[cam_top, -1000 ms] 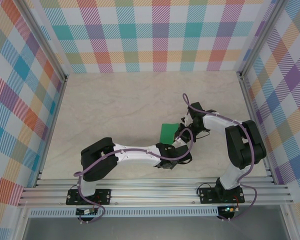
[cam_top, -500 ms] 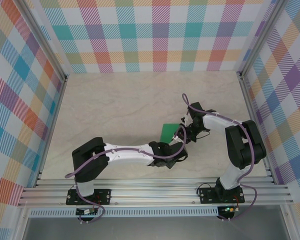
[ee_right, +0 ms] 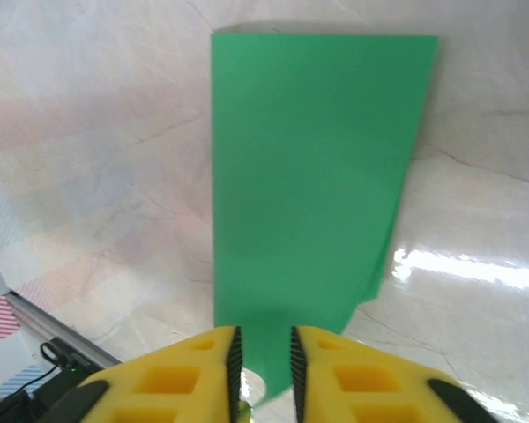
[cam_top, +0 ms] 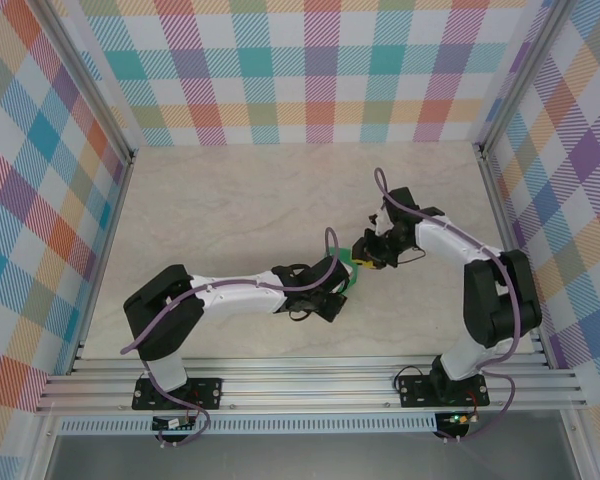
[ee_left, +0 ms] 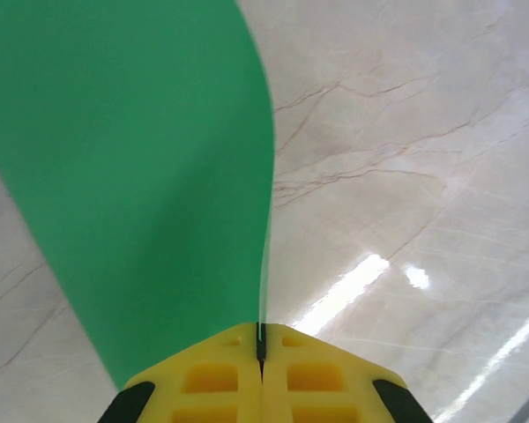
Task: Fold a paper plane with a square sheet of paper (pick it up from the middle)
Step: Third fold the triangle at the center of the table.
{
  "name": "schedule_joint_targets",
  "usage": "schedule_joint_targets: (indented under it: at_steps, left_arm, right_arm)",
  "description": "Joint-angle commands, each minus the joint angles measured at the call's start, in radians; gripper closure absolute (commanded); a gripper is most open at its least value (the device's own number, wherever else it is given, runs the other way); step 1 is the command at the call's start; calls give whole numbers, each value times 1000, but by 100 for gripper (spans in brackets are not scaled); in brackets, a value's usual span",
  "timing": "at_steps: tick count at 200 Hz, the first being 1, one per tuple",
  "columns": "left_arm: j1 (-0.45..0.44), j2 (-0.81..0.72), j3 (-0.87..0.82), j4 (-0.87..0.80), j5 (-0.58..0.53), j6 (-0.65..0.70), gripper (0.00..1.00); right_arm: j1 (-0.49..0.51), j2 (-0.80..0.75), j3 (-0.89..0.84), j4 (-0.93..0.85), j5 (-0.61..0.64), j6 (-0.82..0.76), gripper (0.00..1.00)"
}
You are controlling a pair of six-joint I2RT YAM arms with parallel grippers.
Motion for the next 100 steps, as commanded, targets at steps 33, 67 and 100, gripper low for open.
schedule_joint_targets:
  at_steps: [33,67,100]
  left_arm:
    - [21,-35,-11,33,86,-8,100]
    - [29,-44,-12,32,85,-9,100]
    - [47,-29,2,27,105,8,100]
  right_arm:
    - [45,231,176,-54,-52,-78,86]
    - [57,313,209,-84,-11,-121,87]
    - [64,361,215,-100,20,-170,87]
